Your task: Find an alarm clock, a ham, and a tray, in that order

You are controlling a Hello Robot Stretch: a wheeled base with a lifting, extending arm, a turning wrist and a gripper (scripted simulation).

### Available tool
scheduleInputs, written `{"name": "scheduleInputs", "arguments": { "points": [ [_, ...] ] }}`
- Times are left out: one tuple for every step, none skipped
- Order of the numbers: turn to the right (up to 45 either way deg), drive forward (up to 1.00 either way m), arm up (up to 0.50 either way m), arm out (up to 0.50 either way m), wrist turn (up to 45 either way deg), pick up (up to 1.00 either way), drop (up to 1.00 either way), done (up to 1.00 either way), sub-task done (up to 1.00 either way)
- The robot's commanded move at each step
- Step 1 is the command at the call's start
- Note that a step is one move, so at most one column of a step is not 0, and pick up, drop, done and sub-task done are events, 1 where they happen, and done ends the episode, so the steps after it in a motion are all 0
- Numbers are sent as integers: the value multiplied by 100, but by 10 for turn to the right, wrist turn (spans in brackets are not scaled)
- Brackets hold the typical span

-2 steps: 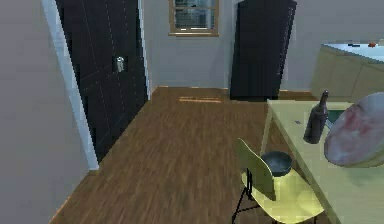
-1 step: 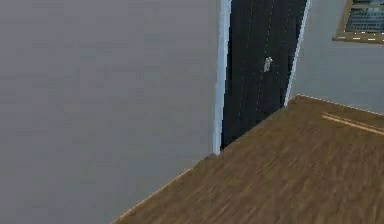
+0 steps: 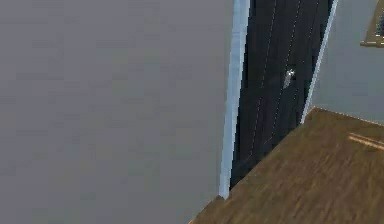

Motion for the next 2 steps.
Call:
{"name": "scheduleInputs", "arguments": {
  "points": [
    [420, 0, 0, 0, 0, 0, 0, 0, 0],
    [0, 100, 0, 0, 0, 0, 0, 0, 0]
  ]
}}
